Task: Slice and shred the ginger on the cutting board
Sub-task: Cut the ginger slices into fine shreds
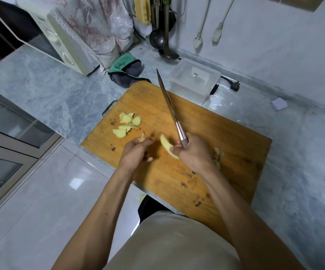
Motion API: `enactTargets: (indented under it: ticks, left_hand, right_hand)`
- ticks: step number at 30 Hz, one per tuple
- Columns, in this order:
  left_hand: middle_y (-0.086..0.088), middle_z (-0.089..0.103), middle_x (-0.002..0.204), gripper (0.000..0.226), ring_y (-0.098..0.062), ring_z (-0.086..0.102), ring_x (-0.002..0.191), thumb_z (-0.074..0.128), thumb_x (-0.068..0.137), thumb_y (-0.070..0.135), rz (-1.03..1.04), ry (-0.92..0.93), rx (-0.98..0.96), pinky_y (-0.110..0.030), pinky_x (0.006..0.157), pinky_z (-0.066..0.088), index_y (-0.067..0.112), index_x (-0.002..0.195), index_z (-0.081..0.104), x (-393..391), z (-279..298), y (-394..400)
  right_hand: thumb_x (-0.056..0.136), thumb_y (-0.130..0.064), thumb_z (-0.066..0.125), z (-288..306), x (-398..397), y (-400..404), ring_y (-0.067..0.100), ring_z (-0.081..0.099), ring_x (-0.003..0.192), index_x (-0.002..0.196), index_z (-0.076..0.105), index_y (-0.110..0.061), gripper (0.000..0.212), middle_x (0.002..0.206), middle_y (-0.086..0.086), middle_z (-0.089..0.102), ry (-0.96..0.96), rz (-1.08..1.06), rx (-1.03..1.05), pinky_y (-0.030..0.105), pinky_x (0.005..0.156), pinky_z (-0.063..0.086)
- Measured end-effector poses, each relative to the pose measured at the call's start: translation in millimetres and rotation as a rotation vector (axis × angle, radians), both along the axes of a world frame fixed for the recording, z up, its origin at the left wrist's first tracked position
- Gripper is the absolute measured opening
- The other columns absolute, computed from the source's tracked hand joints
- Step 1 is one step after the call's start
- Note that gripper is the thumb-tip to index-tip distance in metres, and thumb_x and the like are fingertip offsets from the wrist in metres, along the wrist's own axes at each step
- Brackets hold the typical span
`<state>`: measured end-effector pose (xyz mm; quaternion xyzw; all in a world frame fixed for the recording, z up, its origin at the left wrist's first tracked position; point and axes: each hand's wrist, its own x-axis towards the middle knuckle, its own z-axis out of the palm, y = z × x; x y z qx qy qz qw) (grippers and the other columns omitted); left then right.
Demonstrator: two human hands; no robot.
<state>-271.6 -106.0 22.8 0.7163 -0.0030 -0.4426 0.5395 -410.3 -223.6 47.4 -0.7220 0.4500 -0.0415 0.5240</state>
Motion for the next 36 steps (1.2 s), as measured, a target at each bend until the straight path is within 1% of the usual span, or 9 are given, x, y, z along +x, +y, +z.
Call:
enactTargets:
  ticks: [2,5,11,17,22,26,29,34,36]
  left_hand:
    - [0.004,0.048,0.063,0.016,-0.009,0.042,0.053,0.081,0.078,0.036,-0.067,0.064,-0.038,-0.025,0.05,0.042,0.022,0.082,0.074,-7.9,1.6,-6.9]
    - [0.001,0.044,0.058,0.01,-0.011,0.033,0.05,0.079,0.081,0.022,-0.105,0.11,-0.108,-0.023,0.044,0.031,0.015,0.077,0.073,-10.0,3.0,-10.5]
    - [0.006,0.055,0.055,0.014,-0.006,0.037,0.043,0.082,0.078,0.022,0.11,-0.044,-0.007,-0.02,0.041,0.03,0.019,0.07,0.071,14.1,2.5,-5.6]
    - [0.003,0.065,0.067,0.005,-0.009,0.038,0.047,0.067,0.089,0.02,0.264,-0.179,0.048,-0.02,0.04,0.028,0.017,0.089,0.071,46.9,-4.1,-13.6]
    - [0.003,0.064,0.073,0.014,-0.015,0.056,0.063,0.07,0.087,0.021,-0.017,-0.528,0.278,-0.028,0.058,0.043,0.021,0.1,0.07,52.6,-23.3,-5.5]
    - [-0.002,0.067,0.07,0.011,-0.024,0.063,0.064,0.066,0.085,0.021,-0.117,-0.783,0.372,-0.031,0.057,0.049,0.013,0.092,0.07,49.2,-33.9,5.2]
    - [-0.001,0.067,0.074,0.014,-0.024,0.062,0.069,0.065,0.09,0.025,-0.069,-0.761,0.326,-0.03,0.061,0.047,0.013,0.096,0.068,41.3,-29.0,7.2]
    - [0.002,0.067,0.091,0.019,-0.021,0.066,0.083,0.056,0.098,0.019,-0.171,-0.472,0.21,-0.038,0.079,0.058,0.017,0.115,0.063,10.1,-25.6,3.3]
    - [0.003,0.069,0.097,0.02,-0.017,0.067,0.085,0.057,0.097,0.016,-0.208,-0.499,0.211,-0.029,0.079,0.057,0.018,0.113,0.07,1.5,-29.7,-1.9]
  right_hand:
    - [0.087,-0.021,0.079,1.2,0.7,2.7,0.004,0.062,0.075,0.1,0.061,-0.017,0.022,0.088,-0.011,0.067,-0.005,0.029,-0.005,0.013,0.056,0.039]
    - [0.088,-0.022,0.078,1.9,-0.3,3.8,-0.001,0.059,0.071,0.099,0.06,-0.018,0.021,0.087,-0.011,0.066,-0.003,0.066,-0.02,0.007,0.05,0.036]
    - [0.087,-0.028,0.08,-2.7,-6.7,0.5,0.008,0.06,0.071,0.088,0.057,-0.021,0.024,0.09,-0.001,0.068,0.024,0.068,-0.029,0.019,0.055,0.039]
    - [0.087,-0.031,0.079,-2.3,-10.8,-2.7,0.013,0.062,0.074,0.093,0.06,-0.016,0.025,0.089,0.001,0.069,0.028,0.051,-0.061,0.022,0.057,0.043]
    - [0.088,-0.032,0.078,1.4,-11.4,-4.2,0.01,0.057,0.068,0.09,0.058,-0.017,0.025,0.08,-0.002,0.062,0.015,0.05,-0.062,0.023,0.057,0.042]
    - [0.088,-0.034,0.077,1.2,-14.0,-3.4,0.01,0.055,0.066,0.091,0.059,-0.016,0.026,0.077,-0.003,0.06,0.015,0.05,-0.071,0.024,0.057,0.043]
    - [0.09,-0.035,0.075,-0.8,-16.5,-1.3,0.008,0.053,0.062,0.089,0.058,-0.016,0.026,0.076,-0.004,0.061,0.017,0.066,-0.079,0.023,0.055,0.04]
    - [0.096,-0.038,0.067,-3.5,-27.5,5.4,-0.007,0.054,0.045,0.094,0.062,-0.011,0.028,0.081,-0.001,0.075,-0.022,0.036,-0.023,0.015,0.047,0.035]
    - [0.096,-0.039,0.066,-4.1,-33.9,7.6,-0.008,0.055,0.045,0.093,0.062,-0.009,0.03,0.079,0.0,0.074,-0.012,0.026,-0.016,0.016,0.047,0.037]
